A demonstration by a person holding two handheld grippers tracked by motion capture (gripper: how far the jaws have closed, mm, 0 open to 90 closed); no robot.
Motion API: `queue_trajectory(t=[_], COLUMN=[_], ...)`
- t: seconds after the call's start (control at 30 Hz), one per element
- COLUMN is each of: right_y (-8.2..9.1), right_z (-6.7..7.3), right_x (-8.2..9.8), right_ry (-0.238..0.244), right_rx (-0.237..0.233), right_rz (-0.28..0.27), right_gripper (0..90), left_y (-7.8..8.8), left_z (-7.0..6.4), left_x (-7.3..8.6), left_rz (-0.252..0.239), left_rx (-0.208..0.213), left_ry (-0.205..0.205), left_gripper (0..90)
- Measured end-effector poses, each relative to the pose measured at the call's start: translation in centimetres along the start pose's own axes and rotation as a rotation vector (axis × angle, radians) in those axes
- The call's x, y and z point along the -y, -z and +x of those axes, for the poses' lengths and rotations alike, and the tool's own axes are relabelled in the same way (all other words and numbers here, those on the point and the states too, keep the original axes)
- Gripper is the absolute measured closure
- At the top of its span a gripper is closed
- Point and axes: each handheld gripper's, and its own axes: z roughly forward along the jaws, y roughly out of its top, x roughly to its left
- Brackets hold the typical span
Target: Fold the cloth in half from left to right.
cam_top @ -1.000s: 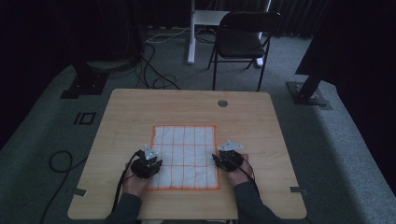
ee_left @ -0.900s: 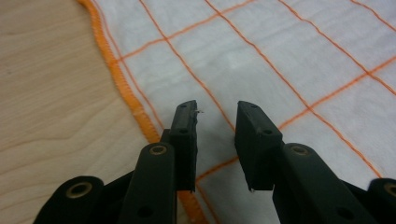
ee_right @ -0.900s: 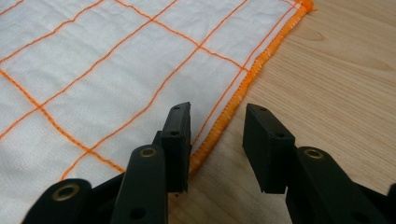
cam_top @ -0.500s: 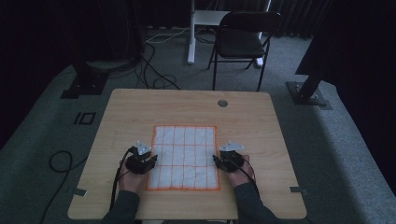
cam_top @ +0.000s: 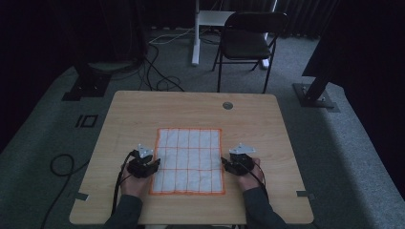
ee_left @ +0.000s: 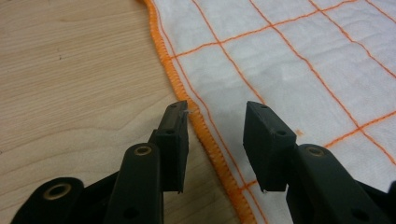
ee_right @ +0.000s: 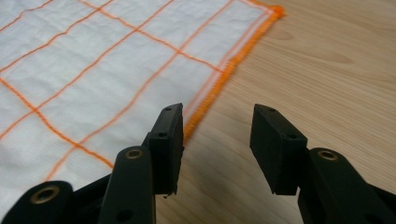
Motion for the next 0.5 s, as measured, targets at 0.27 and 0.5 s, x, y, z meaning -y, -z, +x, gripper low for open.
queue_trajectory(t=[0.27, 0.5], right_y=[1.2, 1.7], right_z=[-1.5, -2.4], right_x=[0.8, 1.3], right_ry=[-0.01, -0.032], right_rx=[0.024, 0.039], right_rz=[-0.008, -0.014], right_gripper=[53.8, 53.7], left_y=[-0.4, -0.6], left_z=[0.5, 0.8], left_x=[0.1, 0.0], left_rz=[0.016, 0.017], left_rx=[-0.011, 0.028], left_ry=[0.037, 0.057], left_gripper=[58.0, 56.2])
